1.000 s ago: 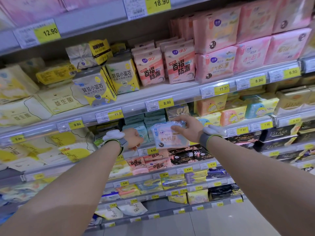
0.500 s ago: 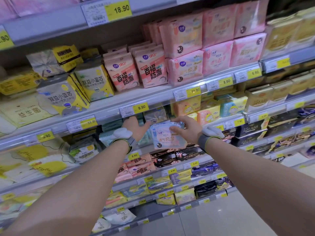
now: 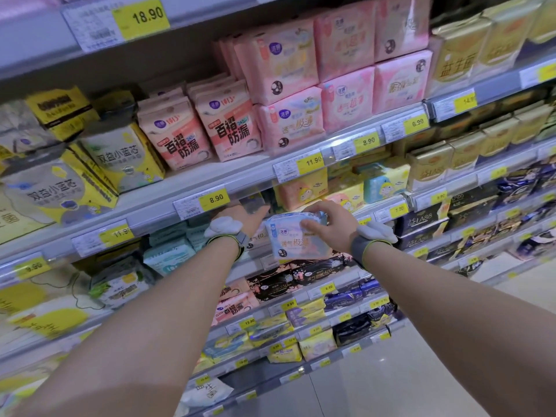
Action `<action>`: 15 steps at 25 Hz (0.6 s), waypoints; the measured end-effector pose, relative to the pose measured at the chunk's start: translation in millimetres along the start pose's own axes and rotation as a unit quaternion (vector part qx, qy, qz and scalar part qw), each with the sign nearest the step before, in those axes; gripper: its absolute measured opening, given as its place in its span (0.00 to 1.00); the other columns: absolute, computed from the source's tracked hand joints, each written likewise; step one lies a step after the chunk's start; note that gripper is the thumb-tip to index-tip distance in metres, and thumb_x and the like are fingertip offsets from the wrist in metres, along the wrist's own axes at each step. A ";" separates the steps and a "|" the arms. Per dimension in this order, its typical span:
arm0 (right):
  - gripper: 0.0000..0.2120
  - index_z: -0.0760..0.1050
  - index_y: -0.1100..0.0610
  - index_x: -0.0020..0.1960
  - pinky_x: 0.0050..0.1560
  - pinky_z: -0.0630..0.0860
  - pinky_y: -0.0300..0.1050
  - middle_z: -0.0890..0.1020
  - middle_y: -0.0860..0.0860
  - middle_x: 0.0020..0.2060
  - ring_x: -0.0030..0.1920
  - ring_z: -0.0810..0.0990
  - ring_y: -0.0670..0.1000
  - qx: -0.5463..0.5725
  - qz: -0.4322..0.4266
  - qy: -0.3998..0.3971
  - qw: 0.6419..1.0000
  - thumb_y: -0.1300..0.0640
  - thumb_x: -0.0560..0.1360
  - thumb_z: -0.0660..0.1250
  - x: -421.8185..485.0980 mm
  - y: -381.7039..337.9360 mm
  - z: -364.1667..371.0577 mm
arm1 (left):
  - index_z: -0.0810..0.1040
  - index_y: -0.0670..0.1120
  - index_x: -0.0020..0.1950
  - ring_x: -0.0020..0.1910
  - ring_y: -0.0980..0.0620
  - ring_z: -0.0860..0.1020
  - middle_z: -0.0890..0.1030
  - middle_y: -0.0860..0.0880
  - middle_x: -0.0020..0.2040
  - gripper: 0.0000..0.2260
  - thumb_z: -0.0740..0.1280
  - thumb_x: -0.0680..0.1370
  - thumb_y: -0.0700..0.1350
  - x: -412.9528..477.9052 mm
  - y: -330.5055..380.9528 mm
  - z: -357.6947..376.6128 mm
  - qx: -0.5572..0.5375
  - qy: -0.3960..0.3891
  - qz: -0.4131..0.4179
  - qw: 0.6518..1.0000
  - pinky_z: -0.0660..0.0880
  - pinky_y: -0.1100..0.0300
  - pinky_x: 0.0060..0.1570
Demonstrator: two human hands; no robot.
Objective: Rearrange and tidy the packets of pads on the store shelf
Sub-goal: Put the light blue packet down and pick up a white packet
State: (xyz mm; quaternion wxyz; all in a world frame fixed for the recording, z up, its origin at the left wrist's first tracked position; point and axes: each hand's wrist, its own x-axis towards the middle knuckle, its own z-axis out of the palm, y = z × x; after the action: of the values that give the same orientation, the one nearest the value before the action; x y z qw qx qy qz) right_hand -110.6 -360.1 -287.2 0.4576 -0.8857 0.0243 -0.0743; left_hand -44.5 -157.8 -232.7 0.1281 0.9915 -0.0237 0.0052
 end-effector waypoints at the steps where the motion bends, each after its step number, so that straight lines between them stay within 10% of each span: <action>1: 0.17 0.77 0.51 0.59 0.53 0.74 0.48 0.77 0.52 0.57 0.53 0.76 0.54 -0.001 -0.002 0.000 1.000 0.44 0.74 0.68 0.5 1.5 -2.1 | 0.78 0.44 0.46 0.35 0.47 0.72 0.75 0.46 0.34 0.26 0.55 0.78 0.65 2.7 2.3 2.8 -0.001 -0.004 0.011 1.000 0.58 0.61 0.29; 5: 0.17 0.77 0.52 0.60 0.51 0.71 0.46 0.77 0.53 0.57 0.51 0.74 0.52 -0.003 -0.001 0.000 1.000 0.45 0.75 0.67 3.7 7.1 -6.2 | 0.75 0.55 0.67 0.45 0.46 0.75 0.80 0.43 0.58 0.24 0.51 0.79 0.65 18.1 3.4 16.6 0.003 -0.019 0.041 0.999 0.64 0.60 0.39; 10: 0.16 0.77 0.51 0.59 0.51 0.73 0.47 0.77 0.53 0.56 0.52 0.76 0.54 0.003 -0.007 -0.003 1.000 0.45 0.75 0.67 7.0 4.3 -0.2 | 0.69 0.45 0.33 0.37 0.45 0.72 0.72 0.45 0.32 0.21 0.55 0.79 0.57 29.4 4.8 25.0 -0.067 -0.037 -0.043 0.996 0.59 0.60 0.34; 15: 0.16 0.77 0.50 0.58 0.50 0.73 0.47 0.77 0.52 0.57 0.52 0.76 0.53 -0.006 -0.007 0.003 1.000 0.44 0.75 0.67 12.8 -0.1 5.4 | 0.68 0.45 0.31 0.37 0.46 0.75 0.74 0.44 0.34 0.24 0.55 0.77 0.62 13.0 2.7 10.3 -0.058 0.020 -0.080 0.995 0.66 0.59 0.39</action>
State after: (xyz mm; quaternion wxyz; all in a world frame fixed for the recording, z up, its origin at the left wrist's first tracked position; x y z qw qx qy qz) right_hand -97.1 -357.1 -288.8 0.4519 -0.8882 0.0202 -0.0804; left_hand -31.6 -163.6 -241.8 0.1858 0.9808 0.0576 0.0130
